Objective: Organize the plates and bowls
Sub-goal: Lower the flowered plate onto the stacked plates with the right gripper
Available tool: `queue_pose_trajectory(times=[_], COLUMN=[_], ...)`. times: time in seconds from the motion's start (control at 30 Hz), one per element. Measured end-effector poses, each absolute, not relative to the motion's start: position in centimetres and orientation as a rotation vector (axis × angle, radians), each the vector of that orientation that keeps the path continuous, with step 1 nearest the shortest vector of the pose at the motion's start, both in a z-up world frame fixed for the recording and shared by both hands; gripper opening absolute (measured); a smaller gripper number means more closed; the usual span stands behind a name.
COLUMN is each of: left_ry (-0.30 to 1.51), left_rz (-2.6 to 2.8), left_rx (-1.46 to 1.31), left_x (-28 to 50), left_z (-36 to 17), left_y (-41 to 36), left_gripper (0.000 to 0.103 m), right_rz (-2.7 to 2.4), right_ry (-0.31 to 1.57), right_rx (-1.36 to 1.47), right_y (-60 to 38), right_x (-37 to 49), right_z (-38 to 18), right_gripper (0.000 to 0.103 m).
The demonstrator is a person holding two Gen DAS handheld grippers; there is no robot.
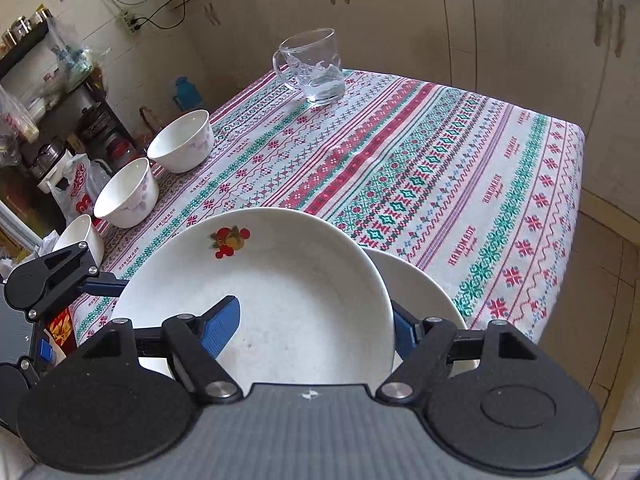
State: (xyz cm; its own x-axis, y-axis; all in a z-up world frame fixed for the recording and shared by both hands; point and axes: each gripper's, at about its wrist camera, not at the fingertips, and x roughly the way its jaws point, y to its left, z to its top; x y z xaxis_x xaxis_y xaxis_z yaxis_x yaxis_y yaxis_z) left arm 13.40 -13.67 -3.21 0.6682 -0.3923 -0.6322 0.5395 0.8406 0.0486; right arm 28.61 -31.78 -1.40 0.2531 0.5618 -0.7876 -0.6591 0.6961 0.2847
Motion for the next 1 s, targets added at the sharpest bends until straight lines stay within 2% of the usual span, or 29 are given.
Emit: queue_pose_trajectory(times=[1.0], left_ry=[0.665], left_rz=[-0.613], left_rx=[0.237], left_x=[14.6], left_z=[-3.9], left_y=[-14.6], left_gripper=[0.097], right_rz=[0.720], right_ry=[1.039], right_rx=[-0.077], right_y=[-35.7], right_x=[26.7], right_z=[-2.8], right_gripper=[0.082])
